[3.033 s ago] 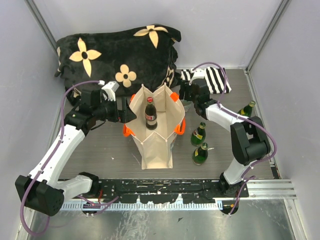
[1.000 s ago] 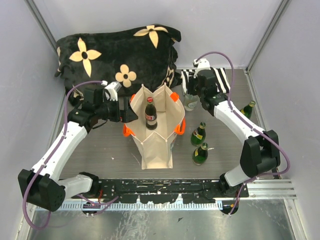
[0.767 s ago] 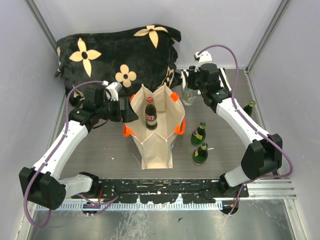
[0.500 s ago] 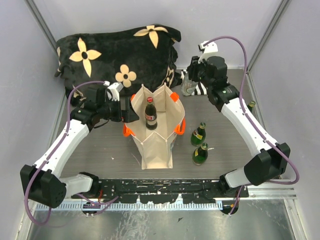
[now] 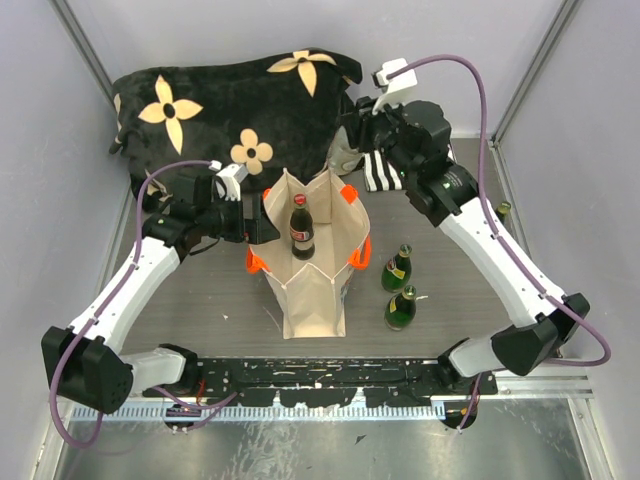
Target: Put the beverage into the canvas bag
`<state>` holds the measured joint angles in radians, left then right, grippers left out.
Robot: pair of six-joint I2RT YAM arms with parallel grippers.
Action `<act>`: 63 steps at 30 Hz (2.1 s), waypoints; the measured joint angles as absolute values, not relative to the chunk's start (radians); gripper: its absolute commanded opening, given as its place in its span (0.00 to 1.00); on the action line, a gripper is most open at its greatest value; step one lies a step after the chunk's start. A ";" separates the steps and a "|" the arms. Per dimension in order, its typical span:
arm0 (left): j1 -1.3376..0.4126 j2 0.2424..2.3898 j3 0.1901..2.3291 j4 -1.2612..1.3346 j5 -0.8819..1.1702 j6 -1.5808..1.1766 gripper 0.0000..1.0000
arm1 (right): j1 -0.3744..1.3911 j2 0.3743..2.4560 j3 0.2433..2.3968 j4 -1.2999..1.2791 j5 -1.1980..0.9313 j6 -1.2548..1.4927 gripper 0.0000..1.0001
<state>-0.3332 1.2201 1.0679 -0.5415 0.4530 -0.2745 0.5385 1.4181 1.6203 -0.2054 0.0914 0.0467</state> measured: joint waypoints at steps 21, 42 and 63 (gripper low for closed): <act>-0.335 1.220 1.068 -0.537 0.453 -0.281 0.98 | 0.705 1.234 1.408 -0.286 0.192 0.086 0.01; -0.335 1.220 1.068 -0.537 0.452 -0.281 0.98 | 0.706 1.402 1.183 -0.127 0.163 0.104 0.01; -0.335 1.220 1.068 -0.537 0.453 -0.282 0.98 | 0.709 1.534 1.019 0.111 0.147 0.109 0.01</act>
